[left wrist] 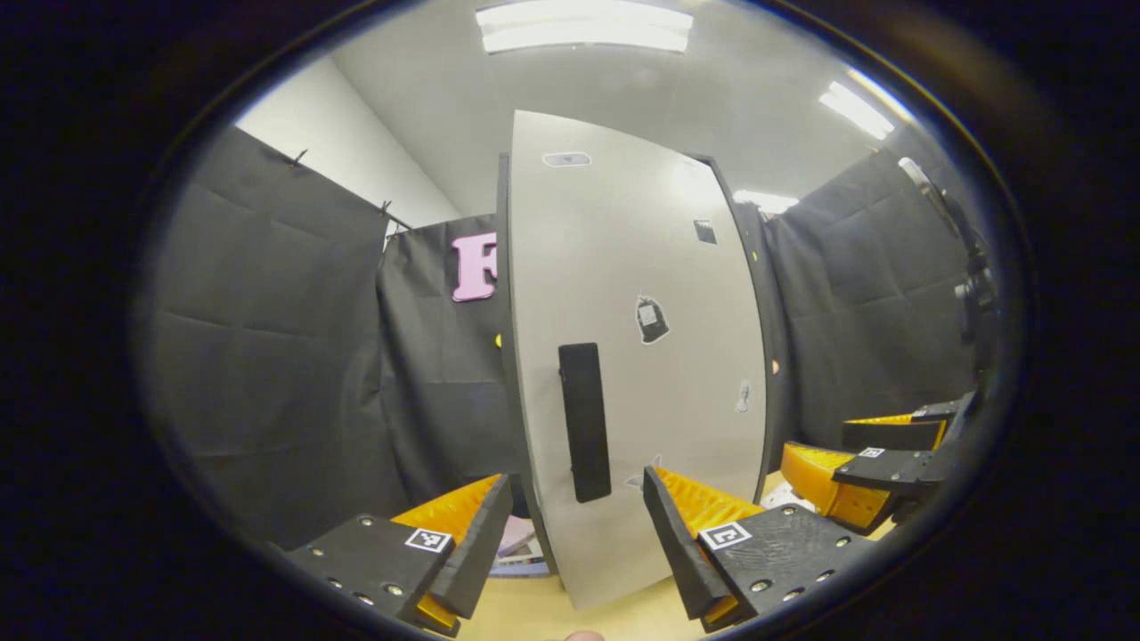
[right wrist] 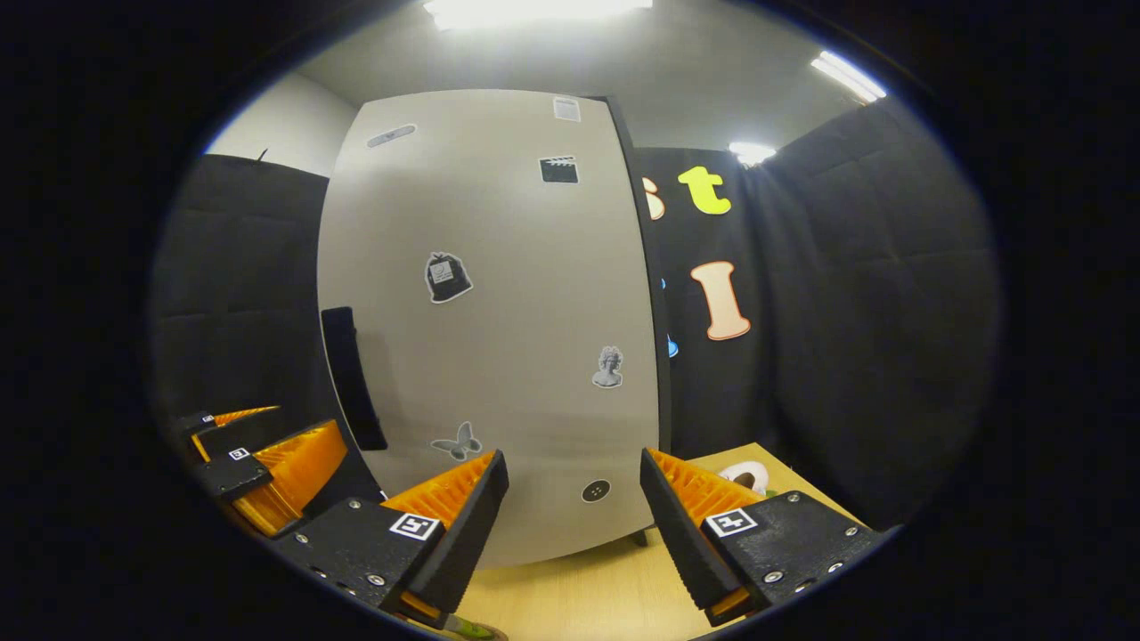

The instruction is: Open the cabinet door with the right hand, grasp the bottle in the cabinet with the left hand and place it on the coaster, then close the cabinet door with the right hand.

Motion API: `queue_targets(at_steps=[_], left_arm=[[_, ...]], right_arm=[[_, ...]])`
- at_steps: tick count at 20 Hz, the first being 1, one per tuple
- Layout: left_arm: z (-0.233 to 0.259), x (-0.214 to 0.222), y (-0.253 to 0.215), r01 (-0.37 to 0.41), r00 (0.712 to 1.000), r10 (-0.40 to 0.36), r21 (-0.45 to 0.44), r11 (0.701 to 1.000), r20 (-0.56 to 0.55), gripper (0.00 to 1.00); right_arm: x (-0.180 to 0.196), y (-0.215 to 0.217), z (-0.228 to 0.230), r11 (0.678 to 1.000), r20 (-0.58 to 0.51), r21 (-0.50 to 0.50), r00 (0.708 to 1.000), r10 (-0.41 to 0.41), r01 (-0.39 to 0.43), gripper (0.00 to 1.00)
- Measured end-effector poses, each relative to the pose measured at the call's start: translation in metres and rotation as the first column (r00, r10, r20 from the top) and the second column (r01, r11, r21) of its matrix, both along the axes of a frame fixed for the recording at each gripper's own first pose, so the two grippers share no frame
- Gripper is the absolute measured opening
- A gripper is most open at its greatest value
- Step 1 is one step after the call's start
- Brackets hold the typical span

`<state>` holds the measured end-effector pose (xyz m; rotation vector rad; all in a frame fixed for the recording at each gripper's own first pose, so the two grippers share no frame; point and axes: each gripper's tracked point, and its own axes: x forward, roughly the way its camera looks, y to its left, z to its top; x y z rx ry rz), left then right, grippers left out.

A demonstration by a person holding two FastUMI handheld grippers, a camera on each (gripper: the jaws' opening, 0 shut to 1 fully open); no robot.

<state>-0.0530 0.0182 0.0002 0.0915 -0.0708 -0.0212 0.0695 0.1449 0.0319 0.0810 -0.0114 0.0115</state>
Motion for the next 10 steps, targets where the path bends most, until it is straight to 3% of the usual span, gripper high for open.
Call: queue_targets(at_steps=[1,2,3,4,7,8,10], left_arm=[[-0.003,0.003,-0.001,-0.001,1.0,0.001,-0.005,1.0,-0.007,0.85],[-0.005,0.006,-0.003,-0.001,1.0,0.001,-0.012,1.0,-0.014,0.89],[-0.007,0.007,-0.005,0.001,1.0,-0.002,-0.018,1.0,-0.021,0.85],[-0.008,0.008,-0.006,0.004,1.0,-0.005,-0.025,1.0,-0.024,0.89],[-0.011,0.002,-0.012,0.022,0.999,-0.023,-0.032,0.999,-0.026,0.89],[-0.01,0.0,-0.015,0.028,0.999,-0.028,-0.03,0.999,-0.023,0.85],[-0.009,-0.003,-0.016,0.028,0.999,-0.029,-0.028,0.999,-0.02,0.89]], right_arm=[[-0.003,0.003,0.003,1.0,0.009,-0.005,1.0,0.011,-0.011,0.93],[-0.006,0.005,0.005,1.0,0.015,-0.018,1.0,0.018,-0.018,0.93],[-0.008,0.005,0.007,0.999,0.022,-0.033,1.0,0.021,-0.02,0.93],[-0.01,0.005,0.009,0.999,0.03,-0.044,0.999,0.025,-0.024,0.93],[-0.013,0.004,0.012,0.998,0.045,-0.058,0.998,0.033,-0.03,0.93],[-0.013,0.004,0.011,0.998,0.041,-0.063,0.999,0.032,-0.03,0.93],[-0.014,0.003,0.008,0.997,0.031,-0.067,0.999,0.035,-0.033,0.93]])
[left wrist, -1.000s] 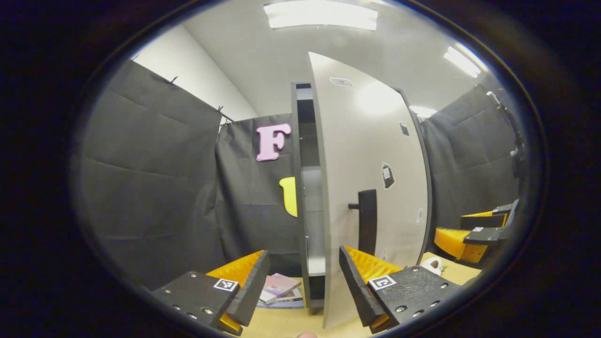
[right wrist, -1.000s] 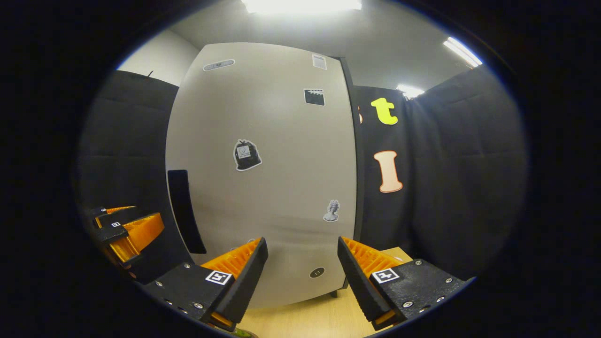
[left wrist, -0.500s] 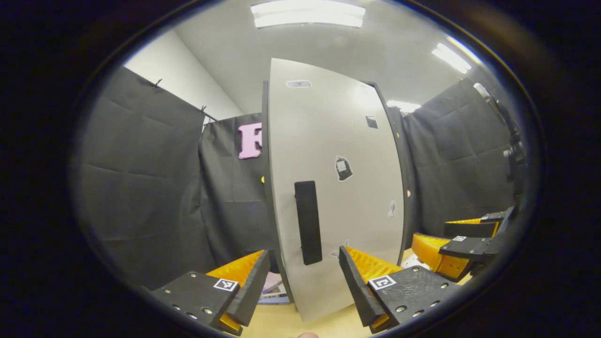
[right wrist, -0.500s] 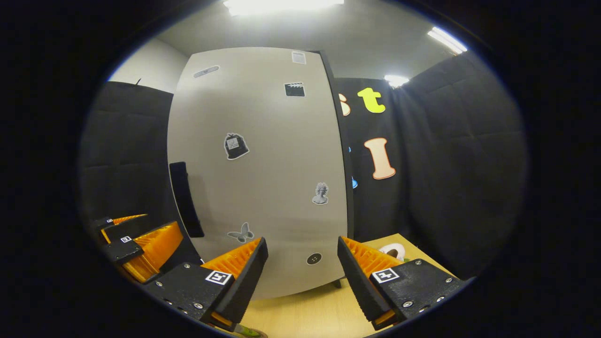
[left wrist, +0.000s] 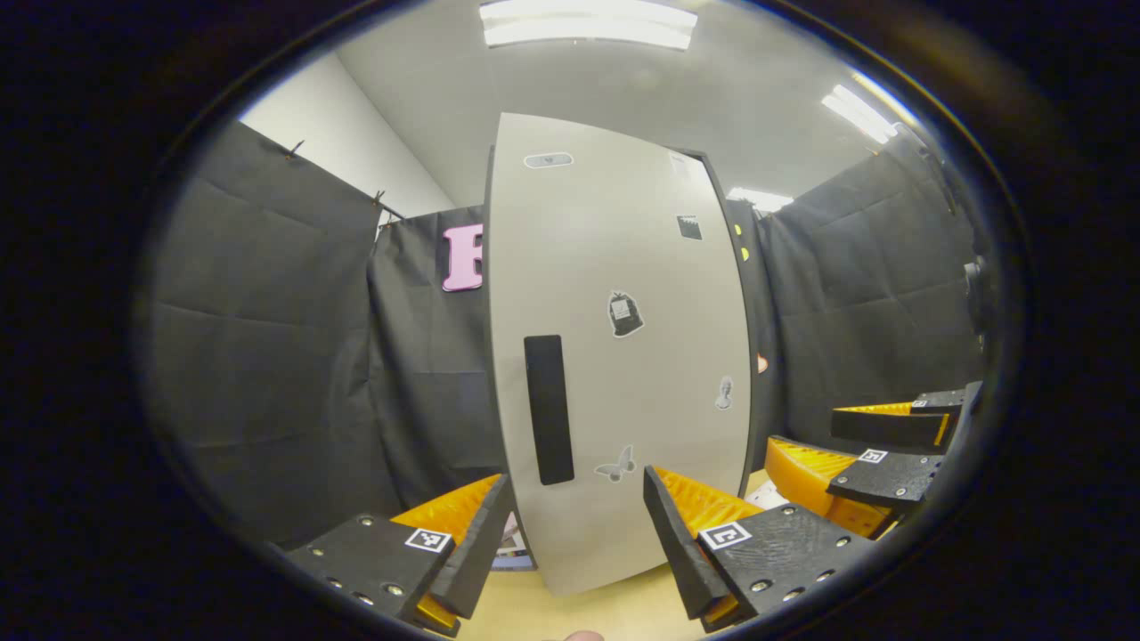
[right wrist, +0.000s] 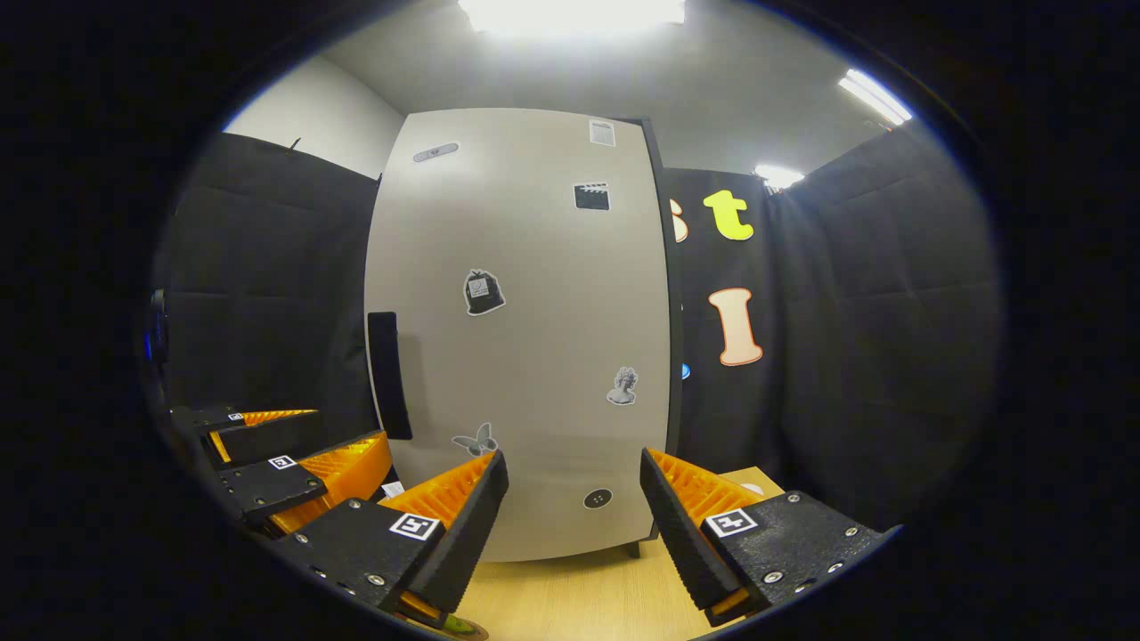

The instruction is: Open the cabinet door with the right hand, grasp the bottle in the cabinet with the left hand and place it on the coaster, then close the cabinet door with the right hand.

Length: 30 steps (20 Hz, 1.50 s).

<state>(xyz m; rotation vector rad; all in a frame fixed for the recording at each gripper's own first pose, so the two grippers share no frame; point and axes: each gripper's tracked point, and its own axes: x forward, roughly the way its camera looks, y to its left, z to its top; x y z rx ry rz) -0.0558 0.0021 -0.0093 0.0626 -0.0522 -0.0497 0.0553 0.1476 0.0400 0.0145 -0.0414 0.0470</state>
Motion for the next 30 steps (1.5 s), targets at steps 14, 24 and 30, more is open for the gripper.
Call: queue_targets(at_steps=[14,24,30], left_arm=[[-0.011,0.002,-0.004,0.002,1.0,-0.002,-0.03,1.0,-0.017,0.85],[-0.011,0.004,-0.007,0.013,1.0,-0.013,-0.029,1.0,-0.007,0.89],[-0.01,0.002,-0.007,0.018,1.0,-0.018,-0.037,0.999,0.003,0.85]], right_arm=[[-0.002,-0.006,-0.009,1.0,-0.025,-0.009,1.0,-0.004,0.004,0.93],[-0.002,-0.007,-0.008,1.0,-0.022,-0.002,1.0,-0.007,0.007,0.93],[-0.004,-0.006,-0.007,1.0,-0.021,-0.001,1.0,-0.006,0.005,0.93]])
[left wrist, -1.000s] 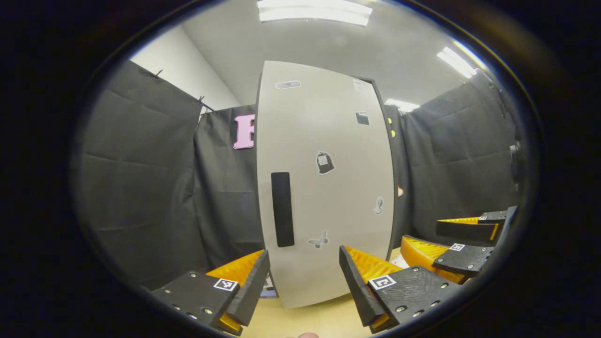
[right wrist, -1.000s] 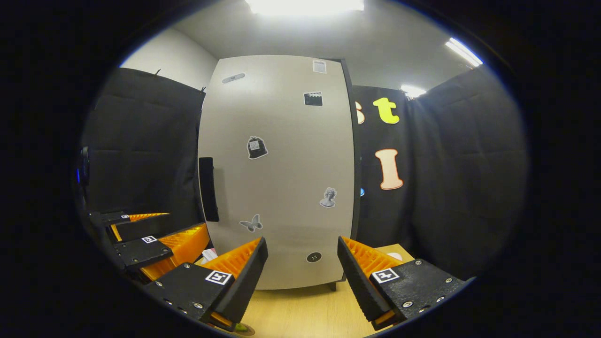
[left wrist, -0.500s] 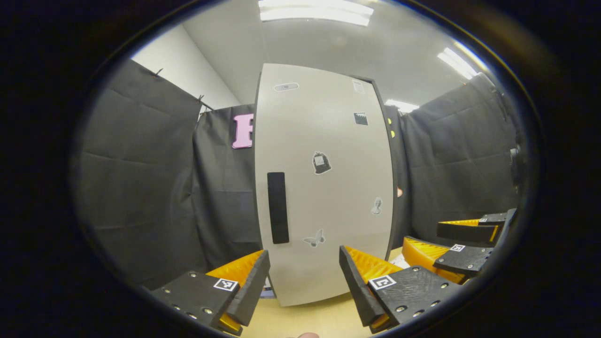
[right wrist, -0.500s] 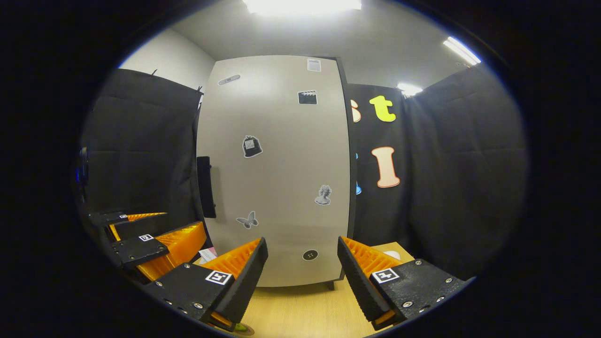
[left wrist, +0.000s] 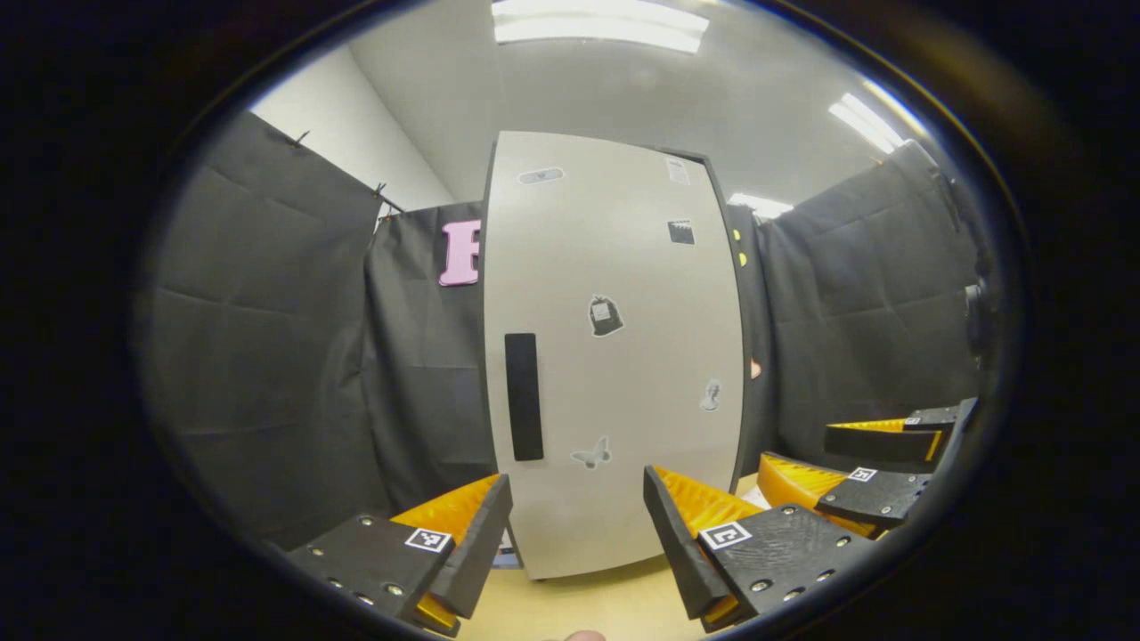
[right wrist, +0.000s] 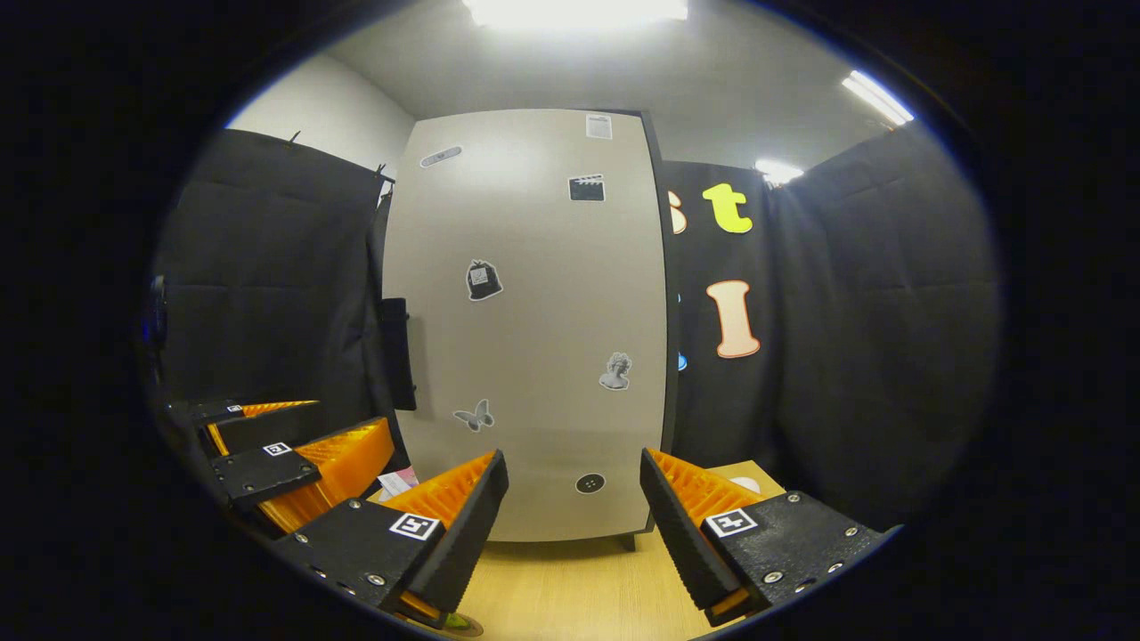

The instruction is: Open the cabinet door with the right hand, grasp the bottle in the cabinet with the left hand and place it on the coaster, then close the cabinet door with the right hand.

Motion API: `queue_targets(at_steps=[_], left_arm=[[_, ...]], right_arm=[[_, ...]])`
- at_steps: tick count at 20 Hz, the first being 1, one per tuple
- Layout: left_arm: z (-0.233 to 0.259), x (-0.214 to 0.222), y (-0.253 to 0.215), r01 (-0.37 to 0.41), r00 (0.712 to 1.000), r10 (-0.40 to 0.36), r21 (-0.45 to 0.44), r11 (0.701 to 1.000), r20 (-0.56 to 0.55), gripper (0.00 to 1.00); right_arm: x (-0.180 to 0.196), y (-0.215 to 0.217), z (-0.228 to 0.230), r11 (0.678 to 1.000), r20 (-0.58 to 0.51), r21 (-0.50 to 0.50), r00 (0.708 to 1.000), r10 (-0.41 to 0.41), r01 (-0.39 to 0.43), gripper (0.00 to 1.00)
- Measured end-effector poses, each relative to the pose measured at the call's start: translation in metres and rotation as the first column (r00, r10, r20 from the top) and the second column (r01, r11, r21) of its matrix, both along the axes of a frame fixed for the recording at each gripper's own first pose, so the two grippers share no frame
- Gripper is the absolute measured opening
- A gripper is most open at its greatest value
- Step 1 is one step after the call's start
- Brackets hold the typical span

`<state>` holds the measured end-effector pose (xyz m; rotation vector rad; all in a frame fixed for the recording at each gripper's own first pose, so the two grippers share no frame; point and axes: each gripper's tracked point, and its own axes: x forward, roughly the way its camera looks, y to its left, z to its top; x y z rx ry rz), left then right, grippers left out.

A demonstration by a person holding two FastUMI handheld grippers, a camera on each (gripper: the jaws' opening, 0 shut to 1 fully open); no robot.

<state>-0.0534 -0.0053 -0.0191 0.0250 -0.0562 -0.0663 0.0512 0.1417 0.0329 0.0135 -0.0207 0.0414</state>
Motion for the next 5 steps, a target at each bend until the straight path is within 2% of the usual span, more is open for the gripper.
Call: queue_targets(at_steps=[5], left_arm=[[-0.0001,-0.0006,-0.0011,0.007,1.0,-0.007,0.002,1.0,-0.001,0.8]], right_arm=[[-0.0026,0.0,0.0004,1.0,-0.001,0.003,1.0,0.002,-0.002,0.93]])
